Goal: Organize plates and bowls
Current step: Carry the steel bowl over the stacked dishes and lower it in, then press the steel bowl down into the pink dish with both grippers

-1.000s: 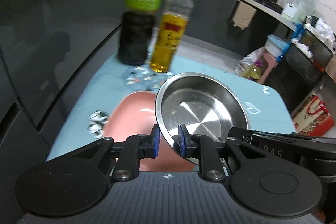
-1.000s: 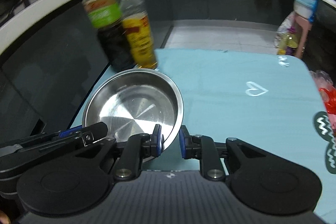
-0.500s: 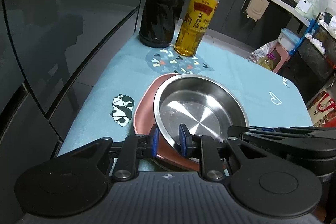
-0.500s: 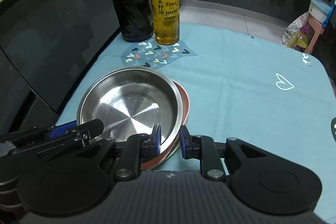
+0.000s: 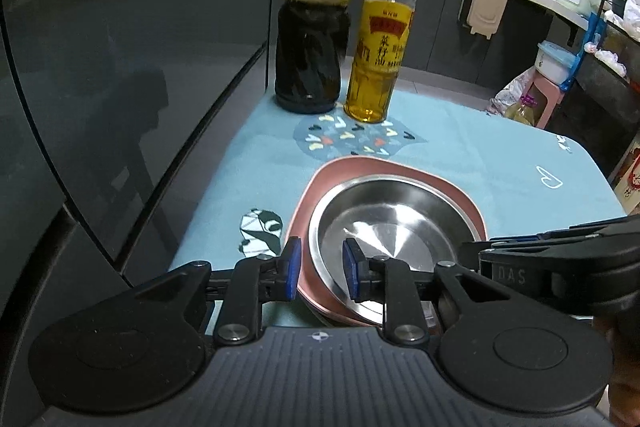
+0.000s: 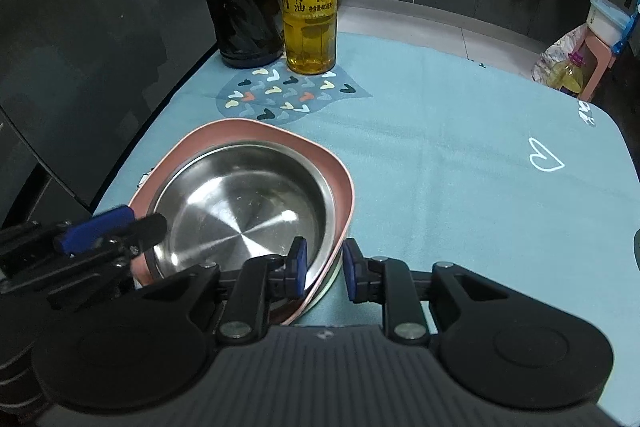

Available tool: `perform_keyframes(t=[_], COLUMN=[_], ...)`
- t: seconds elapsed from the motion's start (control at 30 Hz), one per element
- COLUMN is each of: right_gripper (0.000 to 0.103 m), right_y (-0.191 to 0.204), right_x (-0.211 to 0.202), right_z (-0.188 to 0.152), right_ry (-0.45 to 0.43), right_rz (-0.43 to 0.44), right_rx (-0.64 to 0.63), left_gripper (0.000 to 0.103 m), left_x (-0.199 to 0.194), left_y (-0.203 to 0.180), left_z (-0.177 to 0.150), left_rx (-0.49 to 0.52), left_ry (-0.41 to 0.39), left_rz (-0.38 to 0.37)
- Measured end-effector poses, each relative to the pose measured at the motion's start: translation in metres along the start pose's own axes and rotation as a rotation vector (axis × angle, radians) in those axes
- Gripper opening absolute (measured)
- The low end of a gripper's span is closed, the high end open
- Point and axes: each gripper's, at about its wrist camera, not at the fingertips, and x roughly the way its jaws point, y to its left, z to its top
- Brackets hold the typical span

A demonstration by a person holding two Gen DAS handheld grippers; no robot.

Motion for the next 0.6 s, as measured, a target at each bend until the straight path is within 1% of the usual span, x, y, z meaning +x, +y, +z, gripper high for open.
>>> perform_keyframes(t=[0.07,0.13,0.2,0.33,0.4,0.43,0.5,0.6], right_gripper=[0.018,0.023,0.034,0.039,0.044,0.044,0.048,0.048], right_y=[-0.002,-0.006,-0.013,-0.026,-0.03,-0.031,-0.032,-0.035], right_x=[0.0,0.0,-0.001,-0.003,-0.002,-0.002,0.0,0.003], right_z=[0.001,0.002,0.004,0.005,0.005,0.004,0.003,0.002], right_ry=[0.004,0.007,0.014,0.031,0.049,0.061,0.069,0.082], right_rz=[0.001,0.001,0.002,0.038,0.061,0.066,0.08,0.099], right_rx=[0.009,0.028,0.061,0.126,0.134,0.134,0.144,0.168], left_gripper=[0.021,0.022,0.022,0.022,0.025,0.026,0.026,0.027], left_x=[-0.001,-0.002,-0.001,0.0,-0.001,0.0,0.002,0.006], left_y=[0.003,0.008,0.013,0.022,0.025,0.026,0.027,0.026], left_z=[0.001,0.001,0.001,0.002,0.001,0.001,0.0,-0.001], left_rx=[-0.007,-0.023,-0.043,-0.077,-0.086,-0.087,-0.086,-0.084], left_ry=[-0.008,-0.011,-0.009,-0.019,-0.026,-0.026,-0.017,0.005], left_rz=[0.0,0.004,0.004,0.016,0.016,0.01,-0.008,-0.02])
